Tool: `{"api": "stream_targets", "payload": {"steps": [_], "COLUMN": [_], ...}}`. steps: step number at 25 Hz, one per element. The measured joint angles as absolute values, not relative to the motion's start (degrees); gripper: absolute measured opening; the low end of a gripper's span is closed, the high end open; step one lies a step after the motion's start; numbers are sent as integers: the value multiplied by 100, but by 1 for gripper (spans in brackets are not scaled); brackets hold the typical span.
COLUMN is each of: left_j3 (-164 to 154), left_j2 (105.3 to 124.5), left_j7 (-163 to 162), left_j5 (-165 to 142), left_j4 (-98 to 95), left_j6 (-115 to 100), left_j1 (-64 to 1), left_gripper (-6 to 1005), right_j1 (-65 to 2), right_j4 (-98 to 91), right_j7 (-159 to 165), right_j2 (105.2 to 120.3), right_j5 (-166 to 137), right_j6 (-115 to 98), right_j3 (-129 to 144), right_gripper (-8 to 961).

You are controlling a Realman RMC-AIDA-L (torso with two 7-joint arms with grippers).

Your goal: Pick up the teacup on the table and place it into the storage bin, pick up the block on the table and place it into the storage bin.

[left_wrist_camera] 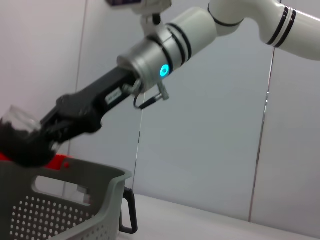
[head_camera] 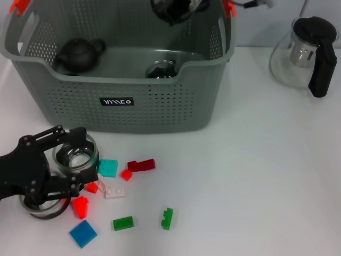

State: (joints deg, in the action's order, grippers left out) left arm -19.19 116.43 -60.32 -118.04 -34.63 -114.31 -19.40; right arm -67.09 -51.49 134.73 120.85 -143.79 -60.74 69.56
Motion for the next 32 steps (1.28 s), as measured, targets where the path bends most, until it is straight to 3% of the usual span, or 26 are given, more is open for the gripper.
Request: {"api": "stream_targets", "payload": {"steps": [10,32], "left_j3": [-1898,-1899], "left_j2": [11676,11689], "left_j7": [-5998,-5994], "left_j5": [-11804,-11803], "left_j4": [-3425,-3410], "left_j6": [-11430,-11425], "left_j1": [-1923,-1925], "left_gripper": [864,863], "right_j1": [-7348,-7275], "right_j4": [-2927,-2720], "right_j7": [13560,13516], "right_j2": [12104,12102], "right_j5": [-14355,-14002], "right_j6": [-4062,-3853], "right_j3": [7837,8470], "right_gripper": [94,146]}}
